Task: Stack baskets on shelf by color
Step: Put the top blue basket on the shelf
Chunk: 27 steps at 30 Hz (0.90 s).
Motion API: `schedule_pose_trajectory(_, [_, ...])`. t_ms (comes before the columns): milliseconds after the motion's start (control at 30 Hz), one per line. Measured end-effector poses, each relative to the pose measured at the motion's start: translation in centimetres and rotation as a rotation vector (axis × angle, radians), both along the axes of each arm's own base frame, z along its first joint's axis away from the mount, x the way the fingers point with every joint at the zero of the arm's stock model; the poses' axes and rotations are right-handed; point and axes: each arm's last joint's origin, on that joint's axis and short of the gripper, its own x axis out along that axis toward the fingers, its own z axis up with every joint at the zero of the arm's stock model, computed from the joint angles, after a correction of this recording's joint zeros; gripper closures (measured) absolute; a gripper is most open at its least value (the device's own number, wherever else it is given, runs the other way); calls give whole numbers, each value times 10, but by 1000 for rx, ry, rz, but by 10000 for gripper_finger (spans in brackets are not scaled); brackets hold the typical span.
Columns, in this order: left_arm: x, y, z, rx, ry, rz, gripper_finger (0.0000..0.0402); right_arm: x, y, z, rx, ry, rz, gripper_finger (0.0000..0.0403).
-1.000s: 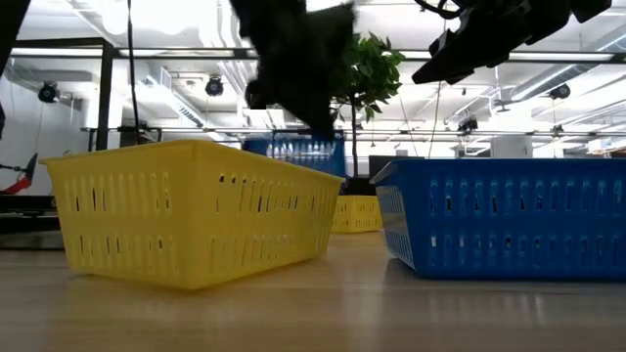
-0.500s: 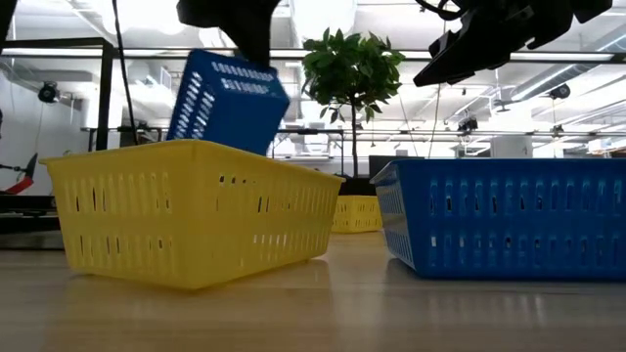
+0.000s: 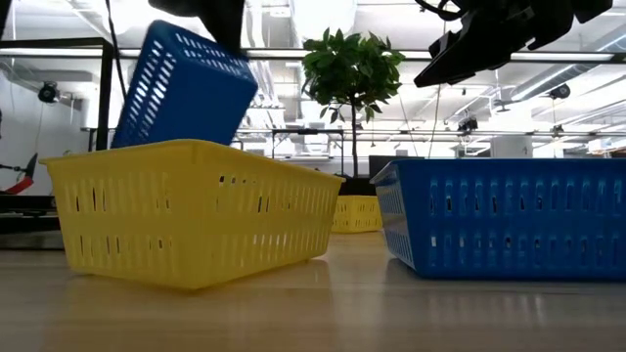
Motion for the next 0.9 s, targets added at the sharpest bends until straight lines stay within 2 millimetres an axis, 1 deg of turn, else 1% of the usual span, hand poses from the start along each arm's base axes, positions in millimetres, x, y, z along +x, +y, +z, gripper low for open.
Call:
schedule_pose_trajectory(167, [-14, 3, 10, -3, 10, 15, 401, 0, 0, 0, 0, 0, 0, 312])
schedule_pose_trajectory(300, [-23, 5, 8, 6, 91, 50, 401, 0, 0, 0, 0, 0, 0, 312])
schedule_pose_trajectory(533, [-24, 3, -7, -48, 163, 68, 401, 0, 0, 0, -4, 0, 2, 312])
schedule_pose_trajectory(767, [-27, 3, -34, -50, 265, 111, 401, -1, 0, -3, -4, 7, 2, 312])
schedule_pose_trajectory(900, [-28, 4, -40, -44, 287, 126, 401, -1, 0, -4, -5, 13, 2, 312])
